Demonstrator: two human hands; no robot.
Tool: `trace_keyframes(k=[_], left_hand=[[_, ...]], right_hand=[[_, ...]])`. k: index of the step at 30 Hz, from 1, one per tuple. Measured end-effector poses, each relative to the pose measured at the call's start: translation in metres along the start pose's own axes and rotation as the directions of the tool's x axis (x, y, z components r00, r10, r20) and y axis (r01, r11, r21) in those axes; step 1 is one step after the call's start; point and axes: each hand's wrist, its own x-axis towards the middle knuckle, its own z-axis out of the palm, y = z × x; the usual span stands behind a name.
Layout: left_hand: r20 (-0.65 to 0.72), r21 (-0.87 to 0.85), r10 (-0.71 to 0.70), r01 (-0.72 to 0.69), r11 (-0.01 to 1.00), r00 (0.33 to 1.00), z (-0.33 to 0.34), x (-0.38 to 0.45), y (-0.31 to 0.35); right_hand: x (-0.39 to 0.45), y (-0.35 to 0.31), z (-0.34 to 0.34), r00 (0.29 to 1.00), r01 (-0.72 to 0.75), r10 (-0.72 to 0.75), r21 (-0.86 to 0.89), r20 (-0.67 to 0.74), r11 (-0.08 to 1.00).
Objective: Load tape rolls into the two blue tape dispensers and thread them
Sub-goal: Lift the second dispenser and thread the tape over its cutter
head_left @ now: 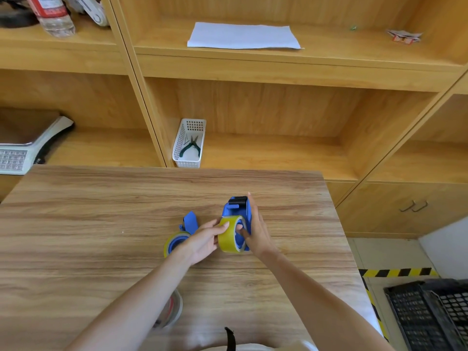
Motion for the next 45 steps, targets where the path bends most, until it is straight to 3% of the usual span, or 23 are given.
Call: trace_keyframes(k=[5, 10, 12, 15, 21, 26, 30, 34, 39, 41, 45], left_hand=[[-0.056, 0.017, 0.054, -0.053, 0.998, 0.997, -0.001, 0.001, 0.004], [-0.037, 0.161, 0.133, -0.126, 0.979, 0.990, -0.006, -0.005, 0.005], [-0.036, 0.205, 0.169, -0.158, 0.966, 0.985, -0.005, -0.006, 0.006], [-0.064, 0.257, 0.218, -0.196, 0.947, 0.974, -0.001, -0.005, 0.005], [-0.123, 0.300, 0.283, -0.237, 0.924, 0.951, 0.005, -0.004, 0.000], [-0.252, 0.271, 0.326, -0.257, 0.928, 0.911, 0.005, -0.002, -0.005], [-0.294, 0.267, 0.355, -0.280, 0.922, 0.888, 0.007, -0.003, -0.005], [-0.232, 0.284, 0.350, -0.281, 0.917, 0.908, 0.008, -0.007, -0.001], [-0.037, 0.151, 0.174, -0.166, 0.974, 0.984, -0.003, -0.009, 0.008], [0.004, 0.185, 0.142, -0.140, 0.973, 0.990, -0.005, -0.012, 0.009], [-0.095, 0.205, 0.170, -0.147, 0.968, 0.981, -0.008, -0.009, 0.001]], right_hand=[[0.004, -0.008, -0.003, 1.000, -0.001, 0.001, -0.015, -0.011, 1.000], [0.009, 0.004, -0.019, 0.997, 0.065, -0.054, -0.242, 0.052, 0.968], [0.009, 0.002, -0.024, 0.996, 0.081, -0.086, -0.329, -0.001, 0.941], [0.011, -0.010, -0.025, 0.985, 0.125, -0.157, -0.328, -0.072, 0.936], [0.020, -0.016, -0.015, 0.986, 0.135, -0.159, -0.342, -0.043, 0.930], [0.022, -0.010, -0.012, 0.986, -0.013, -0.025, -0.222, -0.167, 0.975], [0.027, -0.003, -0.005, 0.967, -0.253, 0.248, 0.137, 0.059, 0.958], [0.031, 0.004, 0.003, 0.969, -0.241, 0.224, 0.202, 0.103, 0.949], [0.028, -0.006, -0.003, 0.974, -0.224, 0.201, 0.273, 0.108, 0.936], [0.026, -0.009, -0.006, 0.972, -0.226, 0.196, 0.296, 0.128, 0.928], [0.025, -0.015, -0.009, 0.971, -0.234, 0.212, 0.274, 0.109, 0.933]])
